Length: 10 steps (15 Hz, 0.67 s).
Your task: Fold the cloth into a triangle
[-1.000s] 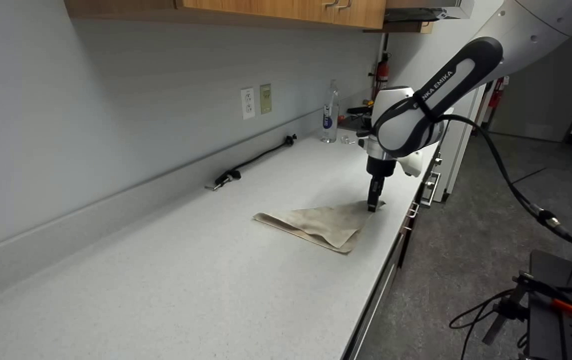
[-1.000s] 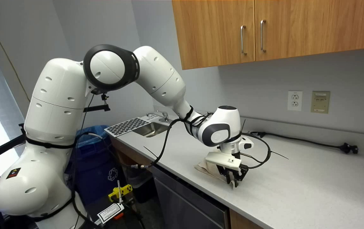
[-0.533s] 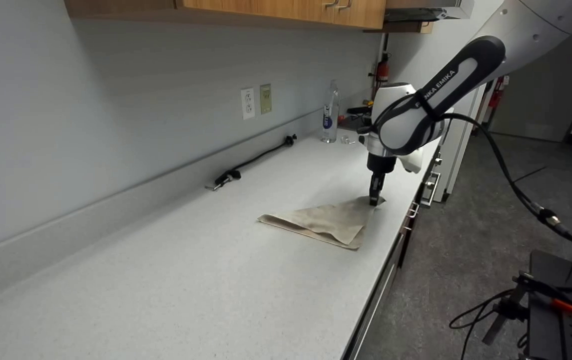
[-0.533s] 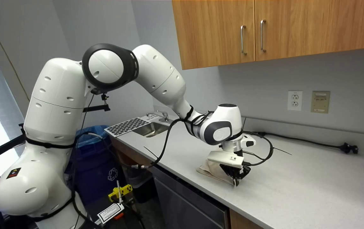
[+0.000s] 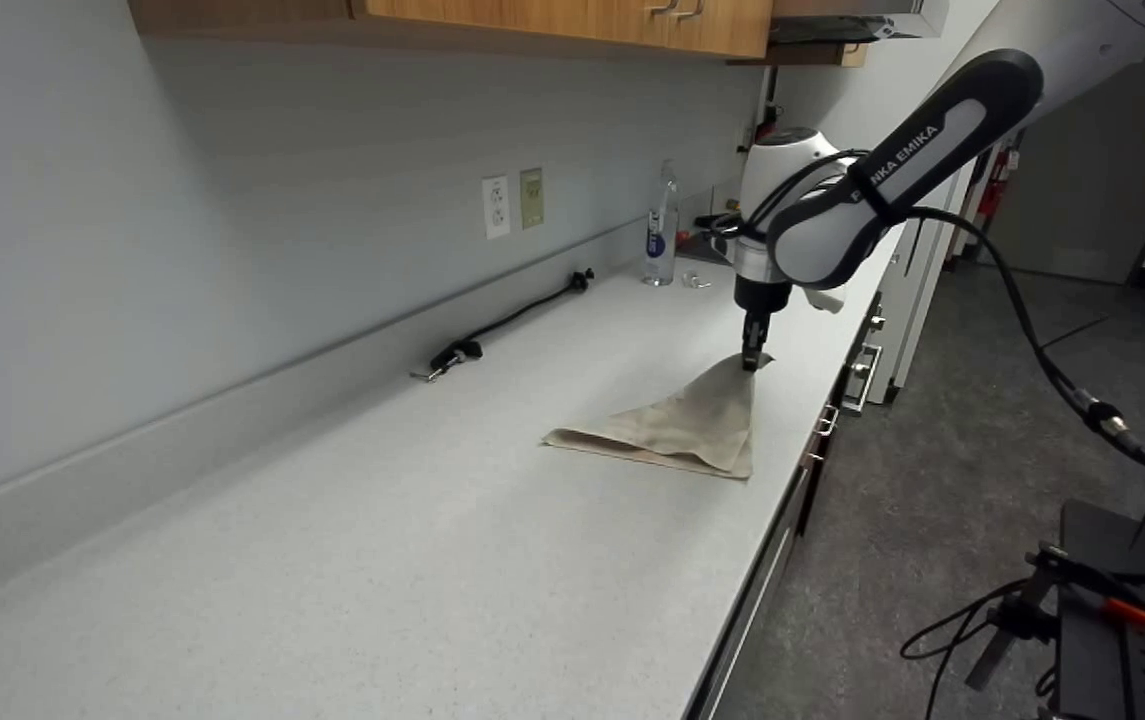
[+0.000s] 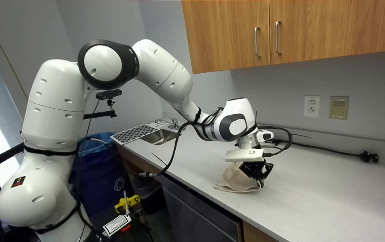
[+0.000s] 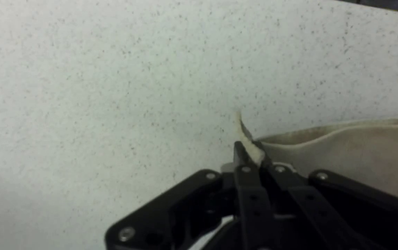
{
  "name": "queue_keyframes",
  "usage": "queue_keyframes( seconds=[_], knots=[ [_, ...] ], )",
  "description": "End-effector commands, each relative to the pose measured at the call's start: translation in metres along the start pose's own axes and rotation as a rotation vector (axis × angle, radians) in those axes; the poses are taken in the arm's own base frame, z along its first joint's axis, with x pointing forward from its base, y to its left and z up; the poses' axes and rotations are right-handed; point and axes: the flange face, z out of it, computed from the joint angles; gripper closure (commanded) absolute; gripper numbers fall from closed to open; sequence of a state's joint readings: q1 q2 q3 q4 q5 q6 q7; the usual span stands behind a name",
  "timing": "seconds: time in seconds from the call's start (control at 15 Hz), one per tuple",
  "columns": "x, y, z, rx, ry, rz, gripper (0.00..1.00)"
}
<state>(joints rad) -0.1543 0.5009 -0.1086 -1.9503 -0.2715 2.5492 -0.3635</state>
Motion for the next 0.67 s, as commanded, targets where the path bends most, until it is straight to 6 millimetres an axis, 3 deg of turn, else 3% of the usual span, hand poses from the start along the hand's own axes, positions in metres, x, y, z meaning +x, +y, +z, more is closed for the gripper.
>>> queue_keyframes(
  seconds=[0.0, 0.33, 0.6],
  knots=[
    [0.032, -0.014, -0.025, -0.030, 0.013, -0.062, 0.99],
    [0.091, -0.056, -0.042, 0.000, 0.054, -0.149, 0.99],
    [0.125, -0.089, -0.047, 0.018, 0.049, -0.217, 0.99]
  ],
)
